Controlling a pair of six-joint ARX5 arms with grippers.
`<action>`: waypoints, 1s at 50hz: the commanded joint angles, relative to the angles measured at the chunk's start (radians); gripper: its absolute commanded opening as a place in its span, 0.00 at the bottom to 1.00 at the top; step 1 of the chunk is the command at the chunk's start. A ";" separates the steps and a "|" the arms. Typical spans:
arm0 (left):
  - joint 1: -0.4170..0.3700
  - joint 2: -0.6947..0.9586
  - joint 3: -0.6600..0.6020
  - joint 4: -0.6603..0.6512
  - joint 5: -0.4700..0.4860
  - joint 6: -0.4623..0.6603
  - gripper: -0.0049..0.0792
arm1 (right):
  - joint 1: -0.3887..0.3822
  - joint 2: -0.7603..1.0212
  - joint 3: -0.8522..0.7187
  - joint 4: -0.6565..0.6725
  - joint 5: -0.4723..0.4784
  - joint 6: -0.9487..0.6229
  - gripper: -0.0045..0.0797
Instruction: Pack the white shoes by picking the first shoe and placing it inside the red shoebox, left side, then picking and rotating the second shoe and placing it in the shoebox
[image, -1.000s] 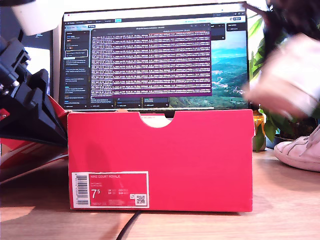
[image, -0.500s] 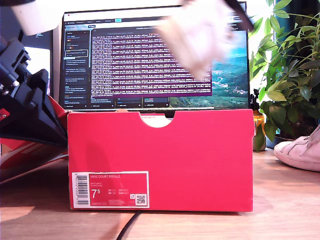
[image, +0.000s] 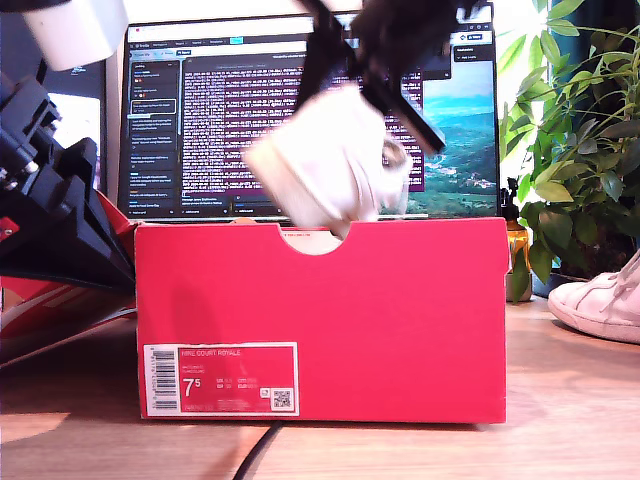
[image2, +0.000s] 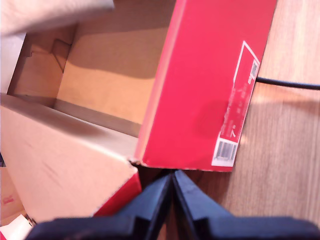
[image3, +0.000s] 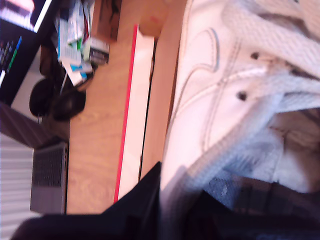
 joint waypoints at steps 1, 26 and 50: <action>-0.001 0.010 -0.004 0.009 -0.001 0.000 0.04 | 0.019 0.023 0.030 0.043 -0.001 -0.003 0.04; -0.001 0.010 -0.004 0.008 -0.001 0.000 0.04 | 0.063 0.193 0.030 0.083 0.026 -0.004 0.04; -0.001 0.010 -0.004 0.008 -0.001 0.000 0.04 | 0.068 0.218 0.038 0.114 0.011 -0.004 0.48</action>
